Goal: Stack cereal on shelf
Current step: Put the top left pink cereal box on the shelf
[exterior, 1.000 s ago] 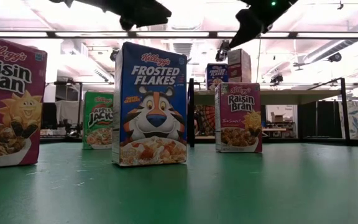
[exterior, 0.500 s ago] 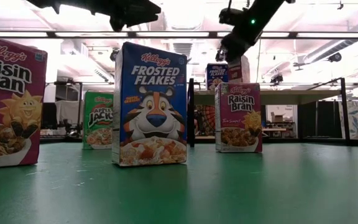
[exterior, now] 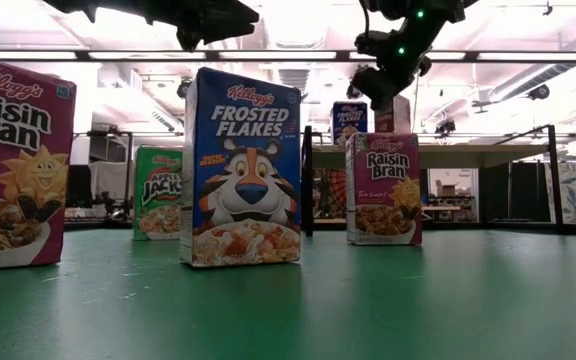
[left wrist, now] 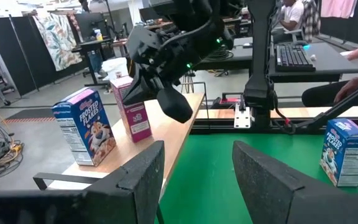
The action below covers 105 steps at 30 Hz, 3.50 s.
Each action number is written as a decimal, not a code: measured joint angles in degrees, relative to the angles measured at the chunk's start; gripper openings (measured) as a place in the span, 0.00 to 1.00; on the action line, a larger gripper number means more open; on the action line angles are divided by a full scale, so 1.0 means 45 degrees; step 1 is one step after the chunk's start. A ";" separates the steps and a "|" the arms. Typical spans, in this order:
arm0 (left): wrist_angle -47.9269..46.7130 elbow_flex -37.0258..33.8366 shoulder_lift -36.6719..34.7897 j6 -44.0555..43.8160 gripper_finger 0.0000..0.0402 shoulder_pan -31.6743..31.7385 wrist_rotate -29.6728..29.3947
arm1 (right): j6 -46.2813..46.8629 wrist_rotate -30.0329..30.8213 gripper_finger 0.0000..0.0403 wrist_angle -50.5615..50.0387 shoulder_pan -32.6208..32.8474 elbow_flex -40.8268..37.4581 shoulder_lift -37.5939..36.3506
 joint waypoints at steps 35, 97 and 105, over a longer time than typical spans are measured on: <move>-0.0045 0.0000 0.0000 0.0165 0.43 0.0000 0.0008 | 0.1847 -0.7454 0.02 -0.5840 -0.3474 0.5057 -0.0302; -0.0146 0.0000 0.0000 0.0200 0.43 0.0000 0.0008 | 0.1530 -0.8505 0.02 -0.7799 -0.5402 0.4337 -0.0202; -0.0177 0.0000 0.0004 0.0204 0.43 0.0000 0.0009 | 0.1539 -0.8495 0.02 -0.6906 -0.5402 0.4333 0.0409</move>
